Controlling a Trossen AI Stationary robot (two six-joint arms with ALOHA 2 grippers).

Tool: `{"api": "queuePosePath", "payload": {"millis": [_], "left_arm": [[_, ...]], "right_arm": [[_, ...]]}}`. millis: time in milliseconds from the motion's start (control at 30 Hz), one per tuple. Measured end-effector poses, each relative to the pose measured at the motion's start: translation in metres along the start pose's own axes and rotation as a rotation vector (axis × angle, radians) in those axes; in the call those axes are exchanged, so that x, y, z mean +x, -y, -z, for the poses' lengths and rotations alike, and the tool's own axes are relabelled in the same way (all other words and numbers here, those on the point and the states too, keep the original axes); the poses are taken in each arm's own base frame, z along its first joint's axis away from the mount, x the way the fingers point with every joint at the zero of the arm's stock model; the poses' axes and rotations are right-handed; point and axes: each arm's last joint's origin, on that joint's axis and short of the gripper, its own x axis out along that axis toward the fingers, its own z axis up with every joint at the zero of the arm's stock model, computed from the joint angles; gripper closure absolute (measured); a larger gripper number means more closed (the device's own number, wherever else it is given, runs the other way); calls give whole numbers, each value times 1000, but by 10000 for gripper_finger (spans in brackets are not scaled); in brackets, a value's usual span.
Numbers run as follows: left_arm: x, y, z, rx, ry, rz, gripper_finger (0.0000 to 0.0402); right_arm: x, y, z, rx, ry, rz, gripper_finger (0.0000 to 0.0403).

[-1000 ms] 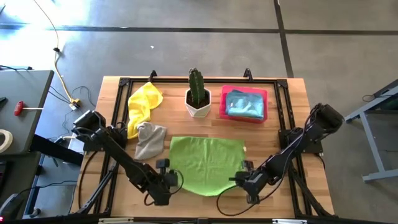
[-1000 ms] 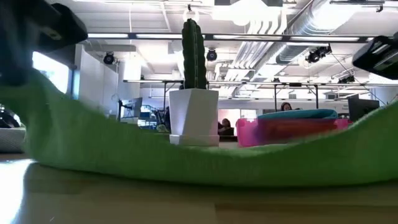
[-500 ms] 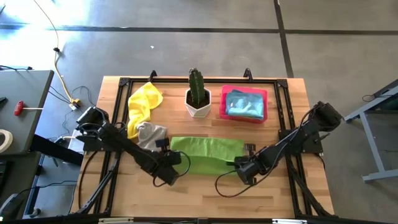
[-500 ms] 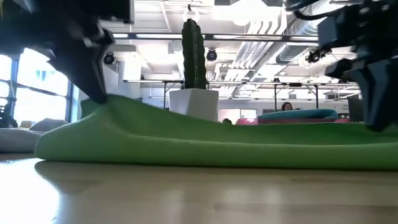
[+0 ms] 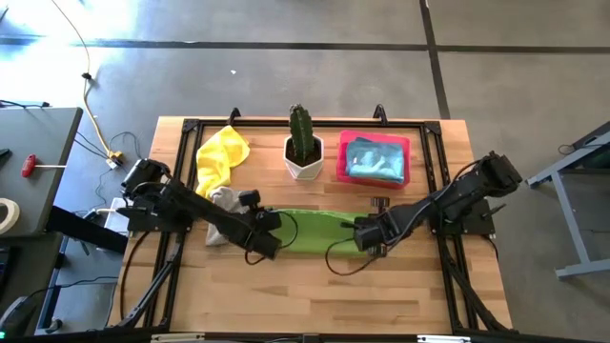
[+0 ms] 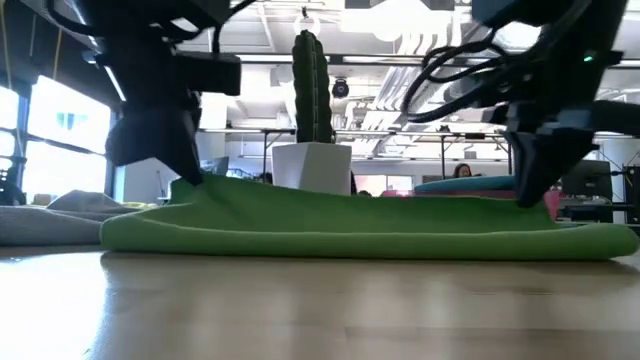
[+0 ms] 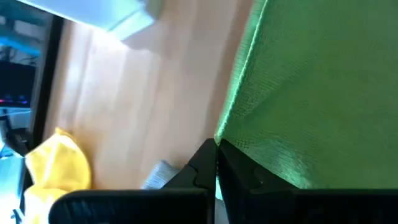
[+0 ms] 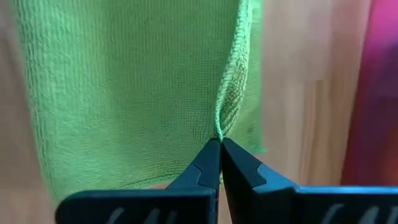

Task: Fold microfiber towels
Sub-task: Fold the yellow green towel

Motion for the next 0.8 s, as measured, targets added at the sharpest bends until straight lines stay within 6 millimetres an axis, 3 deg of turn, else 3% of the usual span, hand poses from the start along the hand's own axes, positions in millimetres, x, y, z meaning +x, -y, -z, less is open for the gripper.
{"api": "queuePosePath", "payload": {"millis": [133, 433, 633, 800], "left_arm": [[11, -7, -5, -8, -25, -19, 401], [42, 2, -8, 47, -104, -23, 401], [51, -3, -9, 25, -124, -73, 398], [52, -5, -10, 44, -117, -87, 360]], "right_arm": [[9, 13, -1, 43, -18, 14, 403], [15, 20, -2, 61, -26, 12, 399], [15, 20, -1, 70, -30, 13, 333], [13, 21, -2, 115, -38, 21, 274]]}}
